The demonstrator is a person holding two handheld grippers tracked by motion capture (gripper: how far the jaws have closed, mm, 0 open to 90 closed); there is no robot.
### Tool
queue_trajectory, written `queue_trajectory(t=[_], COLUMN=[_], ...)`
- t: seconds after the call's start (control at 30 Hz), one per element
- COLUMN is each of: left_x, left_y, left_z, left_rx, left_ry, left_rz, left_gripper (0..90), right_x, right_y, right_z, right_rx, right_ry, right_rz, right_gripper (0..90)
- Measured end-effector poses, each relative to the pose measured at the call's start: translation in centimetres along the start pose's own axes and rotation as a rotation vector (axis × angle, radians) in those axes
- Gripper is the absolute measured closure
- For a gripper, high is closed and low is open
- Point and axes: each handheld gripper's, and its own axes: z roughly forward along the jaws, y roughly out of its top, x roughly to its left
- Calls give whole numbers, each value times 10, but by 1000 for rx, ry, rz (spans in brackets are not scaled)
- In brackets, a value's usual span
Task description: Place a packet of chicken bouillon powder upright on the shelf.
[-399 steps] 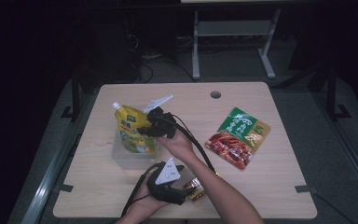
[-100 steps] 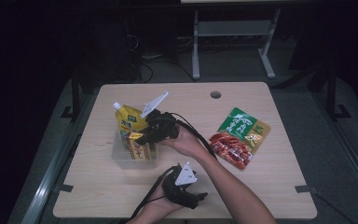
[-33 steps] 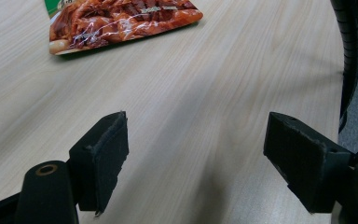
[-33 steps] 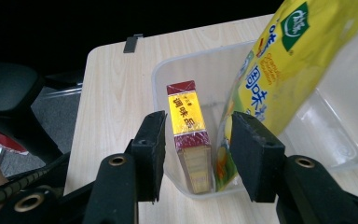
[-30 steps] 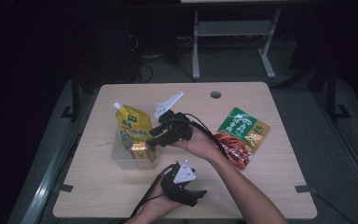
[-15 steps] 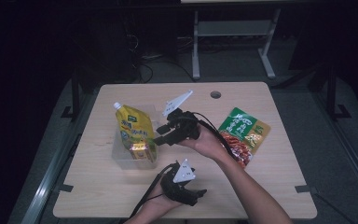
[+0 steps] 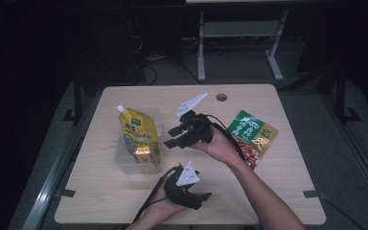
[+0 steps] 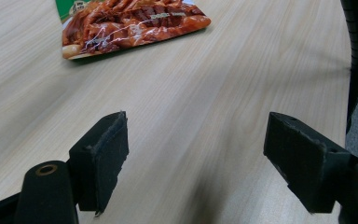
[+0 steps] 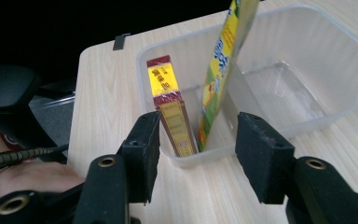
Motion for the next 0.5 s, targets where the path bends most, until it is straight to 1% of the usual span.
queue_trajectory(t=[0.03,0.07,0.13,0.27,0.37,0.43,0.5], left_x=[0,-1,-1,-1,0,1,2], left_y=[0,0,1,1,1,1,1], left_z=[0,0,-1,0,-1,-2,-2], left_rx=[2,1,3,-1,-4,1,-6], left_ry=[-2,-3,-4,-7,-5,-2,-2], left_rz=[-1,-13,1,-6,-7,-3,-7], left_gripper=[215,215,215,215,215,215,214], right_x=[-1,-2,-3,-7,-11,-12,-15], right_y=[-1,-3,-4,-10,-16,-21,-25], right_z=[-1,-4,-7,-14,-19,-24,-28], right_rx=[3,3,-2,-6,-13,-19,-21], right_ry=[-5,-5,-11,-21,-32,-41,-48], right_rz=[9,11,21,28,40,59,65], right_gripper=[465,463,457,440,426,424,416])
